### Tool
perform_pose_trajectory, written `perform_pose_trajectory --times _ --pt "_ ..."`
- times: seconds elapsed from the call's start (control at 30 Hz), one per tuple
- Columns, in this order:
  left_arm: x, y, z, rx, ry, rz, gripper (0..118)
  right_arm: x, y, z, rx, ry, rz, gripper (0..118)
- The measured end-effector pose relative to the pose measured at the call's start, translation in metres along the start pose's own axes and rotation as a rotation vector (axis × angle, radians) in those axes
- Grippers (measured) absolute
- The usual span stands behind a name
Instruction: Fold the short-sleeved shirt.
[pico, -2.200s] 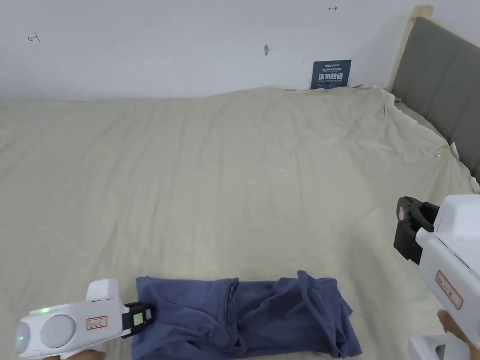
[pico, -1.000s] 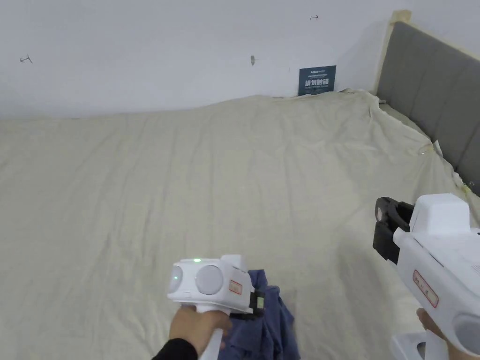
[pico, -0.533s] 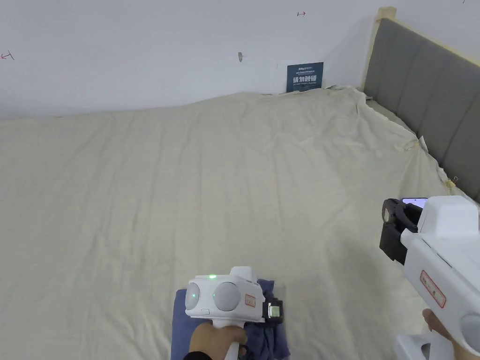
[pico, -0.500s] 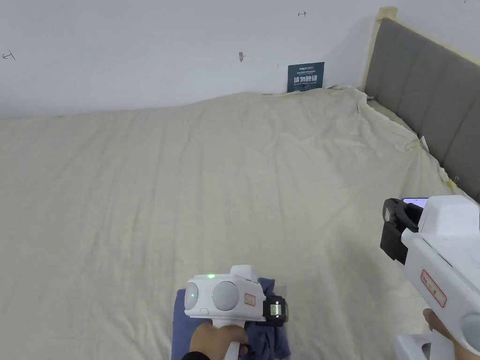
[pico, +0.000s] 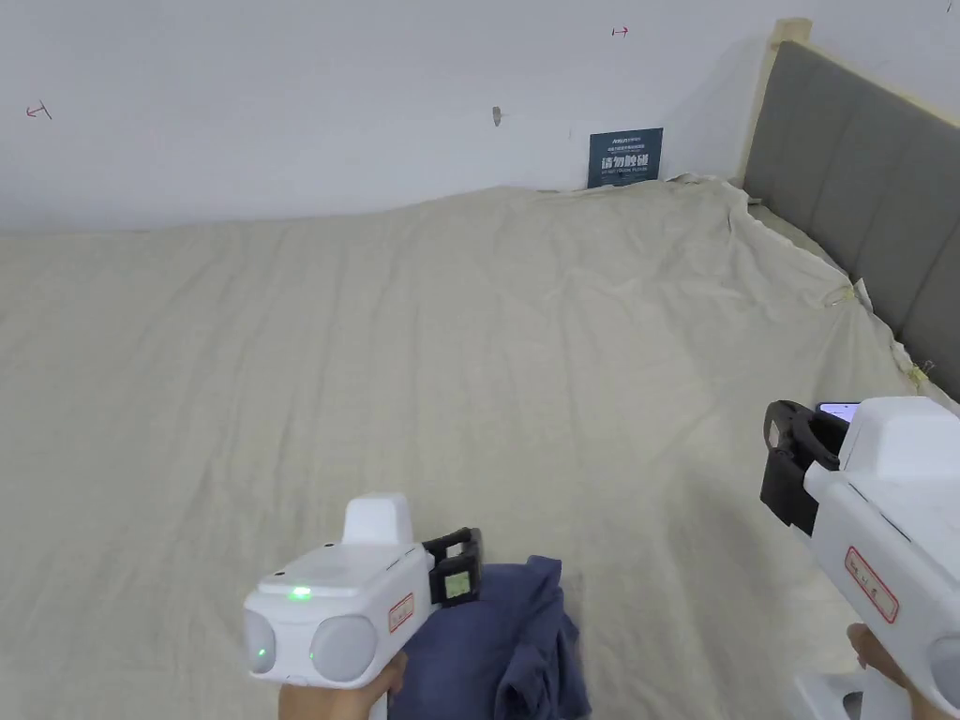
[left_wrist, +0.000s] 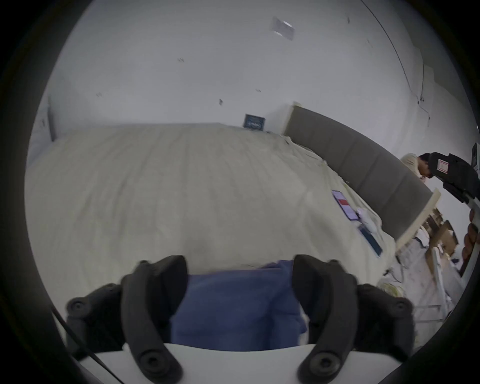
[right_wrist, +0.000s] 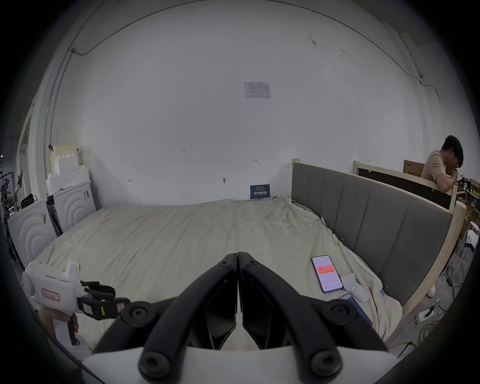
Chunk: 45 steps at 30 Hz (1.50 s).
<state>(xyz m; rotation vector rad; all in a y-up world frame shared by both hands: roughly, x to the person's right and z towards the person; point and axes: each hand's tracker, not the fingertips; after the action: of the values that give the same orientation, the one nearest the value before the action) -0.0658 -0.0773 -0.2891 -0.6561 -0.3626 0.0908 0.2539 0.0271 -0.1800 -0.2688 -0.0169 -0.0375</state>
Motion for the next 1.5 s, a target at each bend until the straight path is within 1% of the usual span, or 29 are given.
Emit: perform_pose_trajectory --times 0.03,0.07,0.1,0.17,0.23,0.27,0.37,0.47,0.53,0.7,1.03,1.13,1.3,1.37,1.5 --pt "-0.004 -0.005 -0.002 0.012 0.004 -0.004 72 0.000 0.000 0.000 -0.001 0.001 0.001 0" --pt "-0.007 -0.010 -0.003 0.007 0.007 0.003 57 -0.001 0.000 0.000 -0.002 0.003 0.002 0" --pt "-0.009 -0.016 -0.005 0.006 0.010 0.004 45 -0.001 0.000 -0.001 -0.002 0.004 0.002 0" --pt "-0.017 -0.032 -0.015 0.018 -0.002 0.002 11 -0.002 0.000 -0.001 -0.004 0.006 0.002 0" --pt "-0.013 -0.046 -0.021 0.007 -0.004 -0.011 3 -0.001 -0.001 0.000 -0.004 0.006 0.001 0" --pt "-0.009 -0.053 -0.026 -0.002 -0.012 -0.019 1 0.000 -0.001 0.000 -0.005 0.009 -0.001 0" --pt "0.001 -0.073 -0.041 -0.069 -0.059 -0.041 0 0.003 -0.003 0.001 -0.006 0.003 -0.008 0" --pt "0.020 -0.088 -0.054 -0.114 -0.056 -0.082 0 0.006 -0.004 0.004 -0.010 -0.004 -0.013 0" --pt "0.030 -0.095 -0.060 -0.130 -0.077 -0.071 0 0.009 -0.006 0.006 -0.014 -0.011 -0.017 0" --pt "0.067 -0.100 -0.060 -0.145 -0.090 -0.120 0 0.014 -0.007 0.010 -0.026 -0.027 -0.006 0" --pt "0.093 -0.102 -0.058 -0.144 -0.084 -0.216 0 0.016 -0.003 0.014 -0.017 -0.035 0.000 0" --pt "0.096 -0.102 -0.060 -0.143 -0.104 -0.242 0 0.014 -0.002 0.014 -0.013 -0.030 0.002 0" --pt "0.098 -0.102 -0.061 -0.130 -0.133 -0.217 0 0.009 -0.001 0.015 -0.007 -0.027 -0.001 0" --pt "0.095 -0.098 -0.056 -0.082 -0.145 -0.185 0 0.006 -0.001 0.017 -0.001 -0.025 -0.007 0" --pt "0.087 -0.069 -0.035 0.032 -0.188 -0.138 0 0.001 0.004 0.021 0.022 -0.016 -0.002 0"
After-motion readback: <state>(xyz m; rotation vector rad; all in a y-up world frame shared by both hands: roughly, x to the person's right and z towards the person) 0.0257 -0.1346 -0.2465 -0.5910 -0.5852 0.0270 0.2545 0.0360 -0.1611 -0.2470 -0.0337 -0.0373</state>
